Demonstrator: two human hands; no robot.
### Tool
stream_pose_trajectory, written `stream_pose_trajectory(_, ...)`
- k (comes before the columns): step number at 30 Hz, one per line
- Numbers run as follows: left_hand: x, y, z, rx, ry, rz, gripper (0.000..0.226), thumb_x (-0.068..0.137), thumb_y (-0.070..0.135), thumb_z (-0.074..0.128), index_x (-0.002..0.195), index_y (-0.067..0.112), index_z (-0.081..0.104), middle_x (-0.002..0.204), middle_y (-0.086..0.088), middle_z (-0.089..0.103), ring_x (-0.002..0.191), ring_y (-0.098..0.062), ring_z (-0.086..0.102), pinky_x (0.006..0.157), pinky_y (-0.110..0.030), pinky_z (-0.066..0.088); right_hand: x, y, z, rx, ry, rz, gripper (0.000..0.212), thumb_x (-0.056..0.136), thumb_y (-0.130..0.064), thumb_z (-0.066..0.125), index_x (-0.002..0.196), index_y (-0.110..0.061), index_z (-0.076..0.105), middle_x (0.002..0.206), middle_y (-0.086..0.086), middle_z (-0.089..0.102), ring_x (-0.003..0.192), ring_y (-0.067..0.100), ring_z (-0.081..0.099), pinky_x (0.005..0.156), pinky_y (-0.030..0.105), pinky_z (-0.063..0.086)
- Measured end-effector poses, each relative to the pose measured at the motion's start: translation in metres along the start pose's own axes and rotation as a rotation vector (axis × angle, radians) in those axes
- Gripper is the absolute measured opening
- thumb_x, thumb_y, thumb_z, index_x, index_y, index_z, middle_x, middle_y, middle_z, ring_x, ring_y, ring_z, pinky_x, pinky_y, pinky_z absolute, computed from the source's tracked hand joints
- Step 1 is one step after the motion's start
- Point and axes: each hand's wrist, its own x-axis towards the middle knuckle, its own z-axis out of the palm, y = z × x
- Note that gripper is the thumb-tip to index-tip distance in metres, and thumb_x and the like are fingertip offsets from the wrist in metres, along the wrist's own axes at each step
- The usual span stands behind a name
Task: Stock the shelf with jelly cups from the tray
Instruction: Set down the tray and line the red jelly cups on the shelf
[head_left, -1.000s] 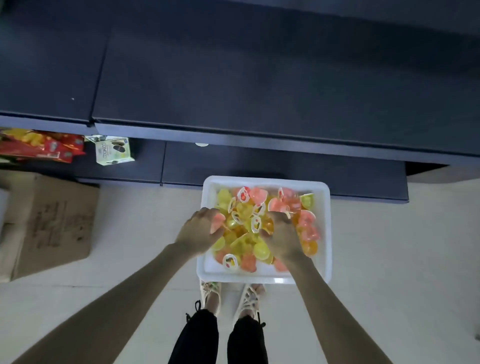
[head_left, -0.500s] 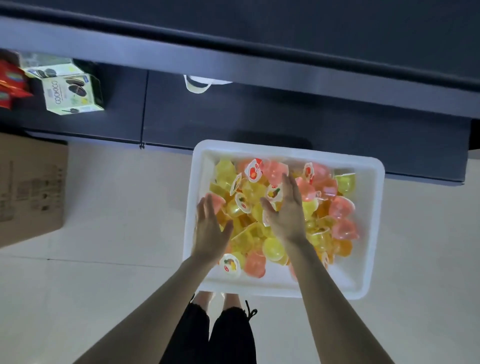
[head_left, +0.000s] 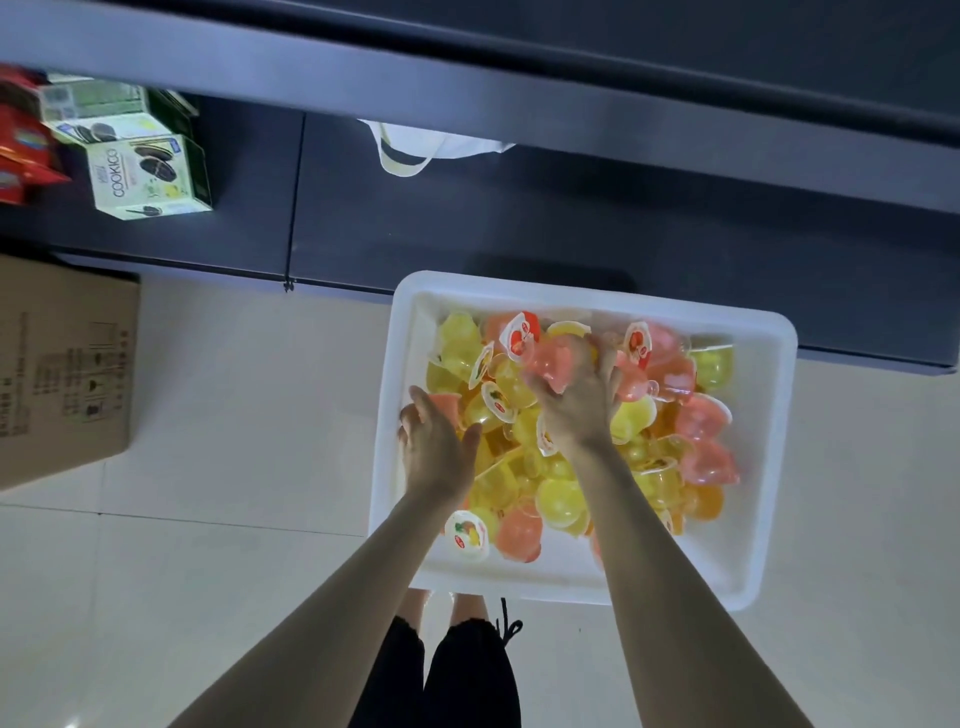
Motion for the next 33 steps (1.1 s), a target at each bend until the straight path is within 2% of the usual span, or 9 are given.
stream_pose_trajectory(4,0.001,0.001,0.003,0.082,0.007,-0.029,0.077,0.089,0.035,0.061,0.144,0.003,0.017,0.144,-0.017,0.028,0.130,-0.035,0.033,0.108,-0.044,0.035,0.000,0.007,0.000,0.058,0.008,-0.045,0.056,0.082,-0.042,0.068,0.131,-0.023,0.048,0.135,-0.004,0.047,0.125,0.020,0.032,0.092,0.028,0.021)
stream_pose_trajectory(7,-0.003,-0.002,0.004,0.108,0.004,-0.021,0.062,0.089,0.034,0.060,0.135,0.005,0.029,0.137,-0.016,0.034,0.124,-0.033,0.039,0.103,-0.041,0.037,0.001,0.011,0.001,0.055,-0.005,-0.058,0.060,0.079,-0.041,0.072,0.133,-0.022,0.051,0.133,-0.001,0.047,0.124,0.022,0.034,0.095,0.031,0.027)
stream_pose_trajectory(11,-0.005,-0.005,0.001,0.026,-0.011,-0.026,0.058,0.088,0.029,0.063,0.129,0.003,0.032,0.133,-0.016,0.045,0.120,-0.033,0.046,0.098,-0.041,0.041,-0.002,0.013,0.001,0.049,-0.004,-0.066,0.055,0.076,-0.042,0.074,0.124,-0.019,0.058,0.128,-0.001,0.052,0.120,0.022,0.037,0.092,0.032,0.030)
stream_pose_trajectory(16,-0.015,-0.007,-0.009,-0.107,-0.006,0.053,0.056,0.087,0.028,0.065,0.129,0.008,0.033,0.128,-0.013,0.055,0.114,-0.032,0.052,0.087,-0.041,0.045,-0.020,0.011,0.000,0.247,-0.023,0.010,0.053,0.077,-0.040,0.075,0.121,-0.017,0.057,0.125,-0.004,0.057,0.122,0.019,0.042,0.103,0.042,0.036)
stream_pose_trajectory(20,-0.033,-0.011,-0.013,-0.270,0.060,0.132,0.059,0.082,0.032,0.070,0.127,0.011,0.039,0.111,-0.005,0.062,0.102,-0.025,0.060,0.082,-0.041,0.053,-0.053,0.007,-0.010,0.411,0.024,0.032,0.051,0.079,-0.033,0.074,0.123,-0.012,0.058,0.127,0.001,0.059,0.114,0.008,0.049,0.101,0.027,0.040)
stream_pose_trajectory(23,-0.055,-0.006,-0.020,-0.402,0.089,0.174,0.048,0.083,0.032,0.070,0.119,0.017,0.044,0.097,0.007,0.062,0.093,-0.018,0.064,0.075,-0.038,0.056,-0.085,0.008,-0.017,0.560,0.050,0.062,0.056,0.076,-0.051,0.071,0.119,-0.017,0.061,0.120,0.000,0.064,0.112,0.014,0.058,0.097,0.038,0.048)
stream_pose_trajectory(27,-0.089,0.004,-0.029,-0.601,0.040,0.272,0.041,0.087,0.031,0.066,0.119,0.012,0.049,0.095,0.004,0.066,0.089,-0.018,0.066,0.072,-0.043,0.057,-0.118,0.004,-0.036,0.767,0.081,0.118,0.048,0.076,-0.056,0.070,0.112,-0.024,0.063,0.100,0.000,0.065,0.093,0.019,0.060,0.090,0.047,0.051)
stream_pose_trajectory(30,-0.121,0.018,-0.037,-0.715,-0.023,0.336,0.037,0.091,0.023,0.061,0.123,0.010,0.048,0.094,0.003,0.064,0.080,-0.016,0.067,0.069,-0.030,0.057,-0.141,0.001,-0.060,0.934,0.097,0.131,0.029,0.080,-0.031,0.073,0.104,-0.019,0.063,0.081,-0.002,0.060,0.077,0.016,0.060,0.073,0.038,0.058)
stream_pose_trajectory(33,-0.159,0.028,-0.040,-0.728,-0.077,0.340,0.039,0.091,0.024,0.059,0.126,0.015,0.045,0.092,-0.001,0.061,0.069,-0.015,0.068,0.064,-0.027,0.057,-0.165,0.004,-0.086,0.993,0.145,0.119,0.032,0.077,-0.013,0.077,0.092,-0.012,0.049,0.072,-0.009,0.050,0.077,0.013,0.060,0.063,0.030,0.056)
